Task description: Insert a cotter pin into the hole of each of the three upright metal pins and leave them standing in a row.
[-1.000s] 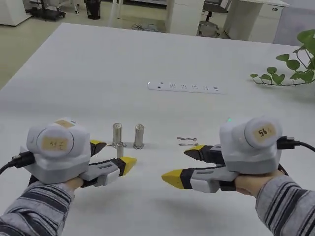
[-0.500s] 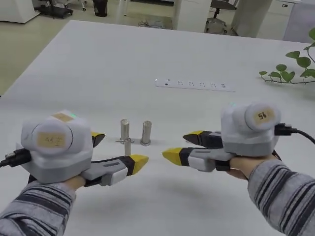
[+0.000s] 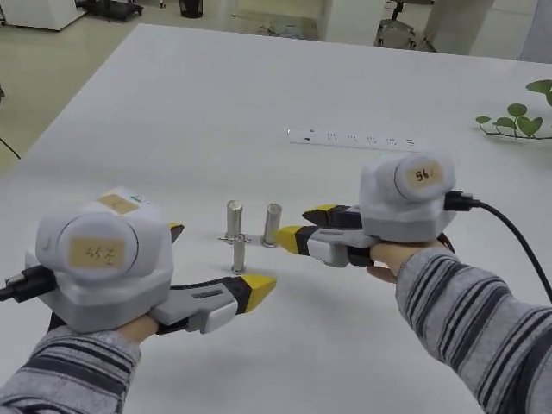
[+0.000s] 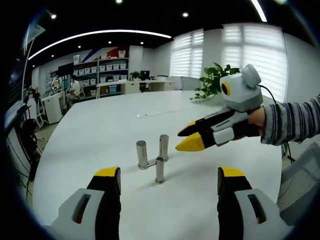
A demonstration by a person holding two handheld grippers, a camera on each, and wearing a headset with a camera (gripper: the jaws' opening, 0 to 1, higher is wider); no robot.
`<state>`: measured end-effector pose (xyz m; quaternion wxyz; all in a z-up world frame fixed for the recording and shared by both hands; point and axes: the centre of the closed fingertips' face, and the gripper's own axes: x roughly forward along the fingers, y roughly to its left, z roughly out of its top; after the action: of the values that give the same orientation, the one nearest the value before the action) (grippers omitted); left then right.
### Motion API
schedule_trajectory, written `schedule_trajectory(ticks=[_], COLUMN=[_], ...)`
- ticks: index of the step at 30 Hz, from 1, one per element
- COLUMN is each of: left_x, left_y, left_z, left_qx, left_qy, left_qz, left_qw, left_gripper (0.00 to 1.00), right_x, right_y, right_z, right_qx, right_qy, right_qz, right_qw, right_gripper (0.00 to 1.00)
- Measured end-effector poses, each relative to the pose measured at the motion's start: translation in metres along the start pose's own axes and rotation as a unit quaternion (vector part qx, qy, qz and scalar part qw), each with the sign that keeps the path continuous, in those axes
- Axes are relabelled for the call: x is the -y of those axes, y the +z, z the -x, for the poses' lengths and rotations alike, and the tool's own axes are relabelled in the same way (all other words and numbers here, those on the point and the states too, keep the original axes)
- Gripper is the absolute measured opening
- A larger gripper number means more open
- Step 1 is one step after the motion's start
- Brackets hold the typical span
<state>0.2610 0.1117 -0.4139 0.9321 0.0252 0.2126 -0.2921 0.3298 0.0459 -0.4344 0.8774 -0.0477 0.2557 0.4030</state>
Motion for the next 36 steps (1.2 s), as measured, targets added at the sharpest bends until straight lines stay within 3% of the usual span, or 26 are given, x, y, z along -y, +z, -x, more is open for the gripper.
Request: schedule_trajectory(ticks=[11, 22, 28, 36], left_x=[0.009, 0.008, 0.009, 0.012], left_y=[0.0, -0.001, -0.002, -0.006], left_z=[0.004, 0.002, 0.002, 0.001], left_qx=[0.005, 0.009, 0.005, -0.007], left_qy=[-0.015, -0.021, -0.021, -0.027], left_qz=[0.009, 0.019, 0.018, 0.016], left_qw=[0.9998, 0.9996, 0.9996, 0.9995], left_gripper=[0.85, 0.91, 0.95, 0.97], right_x=[0.009, 0.001, 0.005, 0.005], right_y=[0.0, -0.006, -0.006, -0.006], right_z=[-0.033, -0.044, -0.045, -0.045], right_qx=[-0.008, 0.002, 0.001, 0.005], right_qy=[-0.01, -0.003, -0.015, -0.028], right_qz=[0.005, -0.016, 0.005, 0.039], right_qw=[0.9999, 0.9999, 0.9999, 0.9988], right_gripper=[0.23, 0.17, 0.1, 0.09])
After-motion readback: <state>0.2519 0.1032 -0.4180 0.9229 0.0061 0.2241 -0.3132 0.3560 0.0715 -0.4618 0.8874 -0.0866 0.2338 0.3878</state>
